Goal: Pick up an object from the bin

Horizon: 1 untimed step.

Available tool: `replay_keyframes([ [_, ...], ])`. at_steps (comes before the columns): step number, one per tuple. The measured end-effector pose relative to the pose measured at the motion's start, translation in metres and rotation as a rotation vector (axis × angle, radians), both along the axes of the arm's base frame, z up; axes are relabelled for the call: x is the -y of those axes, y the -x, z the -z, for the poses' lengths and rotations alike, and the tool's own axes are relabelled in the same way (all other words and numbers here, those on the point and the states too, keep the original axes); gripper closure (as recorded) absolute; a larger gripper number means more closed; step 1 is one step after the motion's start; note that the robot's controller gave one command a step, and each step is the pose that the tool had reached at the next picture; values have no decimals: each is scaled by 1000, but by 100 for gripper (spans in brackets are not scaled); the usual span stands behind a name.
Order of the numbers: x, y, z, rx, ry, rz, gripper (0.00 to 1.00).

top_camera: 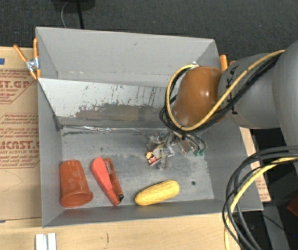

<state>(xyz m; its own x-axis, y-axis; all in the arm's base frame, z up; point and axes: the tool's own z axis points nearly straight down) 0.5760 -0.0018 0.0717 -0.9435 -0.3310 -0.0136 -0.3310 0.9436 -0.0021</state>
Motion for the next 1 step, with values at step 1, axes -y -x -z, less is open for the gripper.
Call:
replay_keyframes([
  [1, 0, 0, 0, 0, 0, 0, 100],
])
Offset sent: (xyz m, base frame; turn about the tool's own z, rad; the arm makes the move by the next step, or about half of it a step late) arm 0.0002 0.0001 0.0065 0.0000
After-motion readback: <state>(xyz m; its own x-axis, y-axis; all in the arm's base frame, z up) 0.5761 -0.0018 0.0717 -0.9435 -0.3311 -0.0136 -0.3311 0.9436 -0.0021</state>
